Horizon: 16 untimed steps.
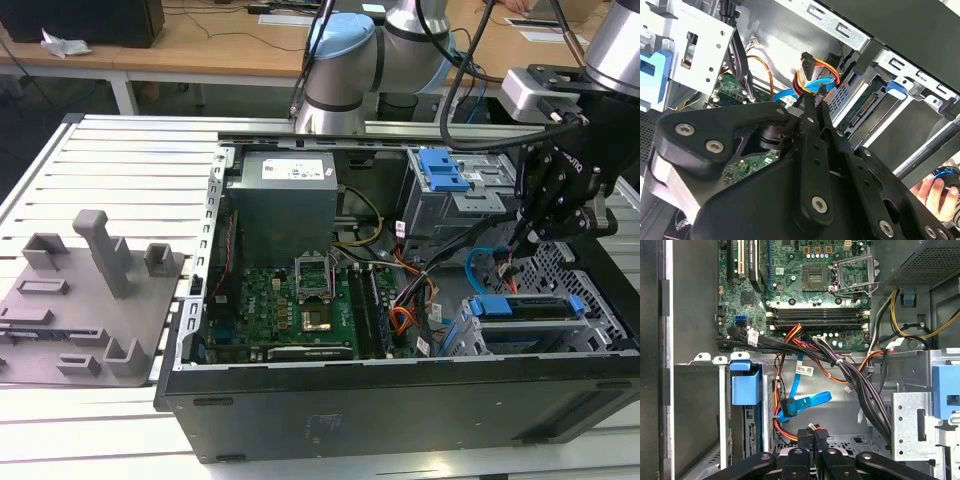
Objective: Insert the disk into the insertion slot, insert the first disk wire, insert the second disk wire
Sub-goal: 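Insert the first disk wire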
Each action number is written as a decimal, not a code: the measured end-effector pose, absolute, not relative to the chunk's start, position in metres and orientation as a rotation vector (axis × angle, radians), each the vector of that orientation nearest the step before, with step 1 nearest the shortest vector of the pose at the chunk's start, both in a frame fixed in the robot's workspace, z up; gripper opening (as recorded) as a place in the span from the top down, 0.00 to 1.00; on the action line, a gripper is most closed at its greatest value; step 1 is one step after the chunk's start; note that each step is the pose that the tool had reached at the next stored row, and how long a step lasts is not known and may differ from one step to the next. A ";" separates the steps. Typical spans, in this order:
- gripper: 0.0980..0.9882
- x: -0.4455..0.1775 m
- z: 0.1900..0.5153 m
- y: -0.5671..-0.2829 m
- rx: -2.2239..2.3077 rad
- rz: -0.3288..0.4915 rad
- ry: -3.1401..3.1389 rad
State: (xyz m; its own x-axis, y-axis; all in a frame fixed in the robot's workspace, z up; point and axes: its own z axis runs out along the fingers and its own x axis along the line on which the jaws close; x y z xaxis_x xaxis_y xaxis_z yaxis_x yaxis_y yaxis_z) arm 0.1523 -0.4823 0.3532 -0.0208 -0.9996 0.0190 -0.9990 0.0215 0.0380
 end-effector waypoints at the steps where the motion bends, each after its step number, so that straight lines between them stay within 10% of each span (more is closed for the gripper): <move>1: 0.93 0.152 0.353 -0.482 2.170 -0.021 -2.216; 16: 0.93 0.152 0.353 -0.511 2.170 -0.021 -2.216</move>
